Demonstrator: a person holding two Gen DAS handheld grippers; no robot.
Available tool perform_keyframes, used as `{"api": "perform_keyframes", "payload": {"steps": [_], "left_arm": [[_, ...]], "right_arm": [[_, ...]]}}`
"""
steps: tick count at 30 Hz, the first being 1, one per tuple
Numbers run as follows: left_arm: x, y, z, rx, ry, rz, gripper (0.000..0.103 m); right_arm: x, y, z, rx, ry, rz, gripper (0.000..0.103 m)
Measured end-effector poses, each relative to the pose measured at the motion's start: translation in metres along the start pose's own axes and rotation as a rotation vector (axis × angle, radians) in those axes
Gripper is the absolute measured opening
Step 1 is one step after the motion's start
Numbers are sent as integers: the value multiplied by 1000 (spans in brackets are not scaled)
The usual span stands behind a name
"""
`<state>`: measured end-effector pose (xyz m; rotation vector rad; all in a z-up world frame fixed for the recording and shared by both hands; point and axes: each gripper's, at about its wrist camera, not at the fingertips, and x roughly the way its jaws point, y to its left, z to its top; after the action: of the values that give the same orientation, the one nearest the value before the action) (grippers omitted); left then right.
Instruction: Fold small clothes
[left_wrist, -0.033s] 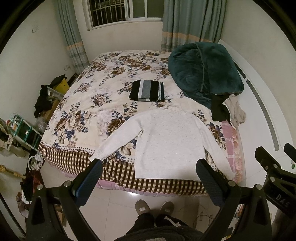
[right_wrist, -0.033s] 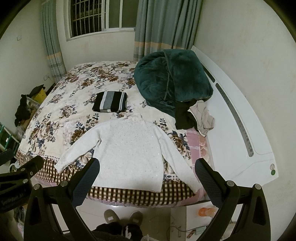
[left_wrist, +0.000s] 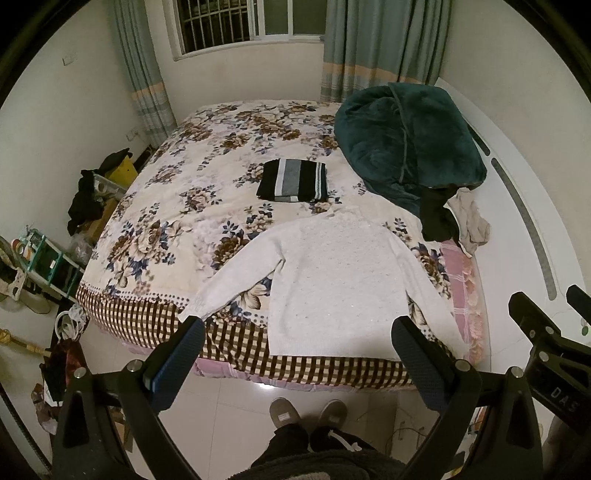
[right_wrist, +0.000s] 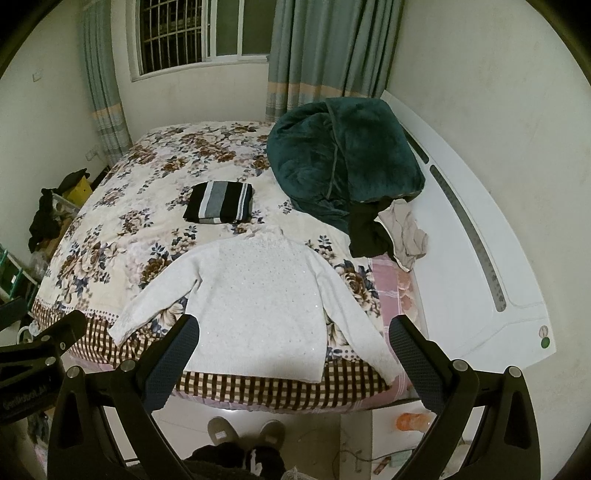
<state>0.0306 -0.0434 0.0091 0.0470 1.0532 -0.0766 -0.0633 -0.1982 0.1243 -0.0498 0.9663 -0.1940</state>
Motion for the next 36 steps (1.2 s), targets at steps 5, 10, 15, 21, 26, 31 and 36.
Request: {"api": "perform_keyframes", "payload": {"steps": [5, 10, 15, 21, 26, 31, 36], "left_arm": [[19, 5, 9, 9, -39, 4, 103], [65, 10, 19, 31, -92, 35, 103], [136, -6, 31, 59, -50, 50, 103], [234, -44, 40, 76, 81, 101, 103], [313, -81, 38, 105, 192, 175, 103], [393, -116, 25, 174, 258, 203, 103], [470, -138, 5, 194, 354, 193, 103]], "right_arm": [[16, -19, 21, 45, 29, 7, 103], [73, -68, 14, 227, 74, -54, 103], [149, -139, -28, 436, 130, -176, 103], [280, -237, -99, 685, 302, -246, 99], [396, -301, -185, 879, 490, -223, 53], [477, -334, -269, 1103, 627, -234, 53], [527, -355, -329, 1344, 639, -261, 54]]}}
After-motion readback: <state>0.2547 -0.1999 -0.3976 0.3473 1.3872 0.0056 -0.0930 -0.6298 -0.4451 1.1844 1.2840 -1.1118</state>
